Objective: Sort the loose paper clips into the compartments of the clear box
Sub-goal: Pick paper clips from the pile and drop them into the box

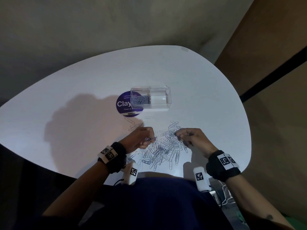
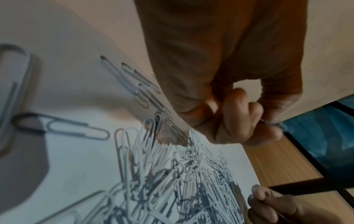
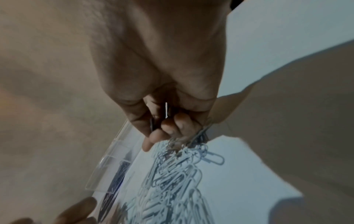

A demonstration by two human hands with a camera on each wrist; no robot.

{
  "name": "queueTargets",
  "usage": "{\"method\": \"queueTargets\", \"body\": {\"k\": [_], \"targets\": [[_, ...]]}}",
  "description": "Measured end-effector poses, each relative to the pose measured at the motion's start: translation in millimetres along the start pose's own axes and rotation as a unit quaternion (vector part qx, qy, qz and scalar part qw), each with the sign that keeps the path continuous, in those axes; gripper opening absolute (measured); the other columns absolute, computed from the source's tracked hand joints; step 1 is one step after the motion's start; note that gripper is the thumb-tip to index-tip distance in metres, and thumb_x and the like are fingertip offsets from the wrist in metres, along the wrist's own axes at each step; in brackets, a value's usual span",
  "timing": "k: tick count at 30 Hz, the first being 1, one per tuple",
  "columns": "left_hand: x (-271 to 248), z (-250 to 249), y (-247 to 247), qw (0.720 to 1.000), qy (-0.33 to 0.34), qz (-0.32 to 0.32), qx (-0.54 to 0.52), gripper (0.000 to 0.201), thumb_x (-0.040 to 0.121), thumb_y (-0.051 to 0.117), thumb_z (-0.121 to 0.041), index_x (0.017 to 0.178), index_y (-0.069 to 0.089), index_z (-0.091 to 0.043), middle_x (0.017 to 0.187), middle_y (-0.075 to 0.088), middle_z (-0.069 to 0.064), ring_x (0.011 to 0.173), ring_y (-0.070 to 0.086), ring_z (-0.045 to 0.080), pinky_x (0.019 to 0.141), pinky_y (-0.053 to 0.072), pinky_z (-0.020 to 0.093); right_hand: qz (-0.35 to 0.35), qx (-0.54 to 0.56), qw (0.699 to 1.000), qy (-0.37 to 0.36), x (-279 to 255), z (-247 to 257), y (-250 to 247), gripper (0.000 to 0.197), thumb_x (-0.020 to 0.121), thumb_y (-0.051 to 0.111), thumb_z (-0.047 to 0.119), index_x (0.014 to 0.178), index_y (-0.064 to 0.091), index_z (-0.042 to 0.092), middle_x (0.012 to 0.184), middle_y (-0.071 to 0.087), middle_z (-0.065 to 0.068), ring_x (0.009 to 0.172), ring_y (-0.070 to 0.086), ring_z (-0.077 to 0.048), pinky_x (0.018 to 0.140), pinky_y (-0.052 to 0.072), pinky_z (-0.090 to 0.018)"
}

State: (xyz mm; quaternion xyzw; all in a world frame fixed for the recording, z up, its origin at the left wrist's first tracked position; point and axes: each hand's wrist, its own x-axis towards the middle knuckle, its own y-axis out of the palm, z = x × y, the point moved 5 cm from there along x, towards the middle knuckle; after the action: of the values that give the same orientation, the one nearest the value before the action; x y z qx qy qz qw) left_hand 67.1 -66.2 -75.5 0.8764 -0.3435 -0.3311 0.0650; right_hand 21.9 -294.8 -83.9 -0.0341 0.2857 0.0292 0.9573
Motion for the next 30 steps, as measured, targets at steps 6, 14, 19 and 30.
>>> {"method": "queueTargets", "body": {"k": [6,14,19,30], "targets": [[-1.2,0.4,7.1,1.000,-0.009,-0.006,-0.005,0.021,0.068,0.038,-0.007,0.081,0.054,-0.003,0.062,0.046,0.006,0.043,0.031,0.010,0.039,0.024,0.017,0.007,0.041,0.998,0.048,-2.7,-1.7,-0.9,0.019,0.081,0.056,0.014,0.066,0.064,0.007,0.075,0.056,-0.020,0.054,0.042,-0.018,0.053,0.030,-0.030],[10.0,-2.6,22.5,0.974,-0.013,-0.052,0.221,0.039,0.090,0.060,-0.039,0.063,0.050,-0.013,0.052,0.036,-0.004,0.044,0.028,0.013,0.043,0.023,0.022,-0.010,-0.142,0.988,-0.057,-14.7,-0.3,-11.9,0.020,0.085,0.078,0.018,0.071,0.067,0.008,0.071,0.070,-0.001,0.063,0.061,-0.016,0.065,0.050,-0.030],[14.6,-8.8,44.3,0.833,0.119,-0.080,0.535,0.026,0.083,0.070,-0.044,0.080,0.062,-0.020,0.068,0.062,-0.011,0.065,0.057,0.009,0.062,0.039,0.023,-0.063,-0.343,0.935,-0.068,-19.7,-13.3,-20.3,0.033,0.069,0.085,0.028,0.065,0.053,0.023,0.057,0.060,0.014,0.057,0.052,-0.008,0.070,0.050,-0.035],[19.2,-18.1,28.9,0.756,0.164,-0.148,0.617,0.015,0.088,0.068,-0.031,0.090,0.068,-0.016,0.071,0.068,-0.001,0.058,0.054,0.011,0.070,0.049,0.028,-0.056,-0.395,0.909,-0.117,-21.7,-8.4,-6.6,0.023,0.074,0.074,0.010,0.065,0.057,0.022,0.062,0.057,0.015,0.060,0.050,-0.001,0.069,0.051,-0.035]]}}
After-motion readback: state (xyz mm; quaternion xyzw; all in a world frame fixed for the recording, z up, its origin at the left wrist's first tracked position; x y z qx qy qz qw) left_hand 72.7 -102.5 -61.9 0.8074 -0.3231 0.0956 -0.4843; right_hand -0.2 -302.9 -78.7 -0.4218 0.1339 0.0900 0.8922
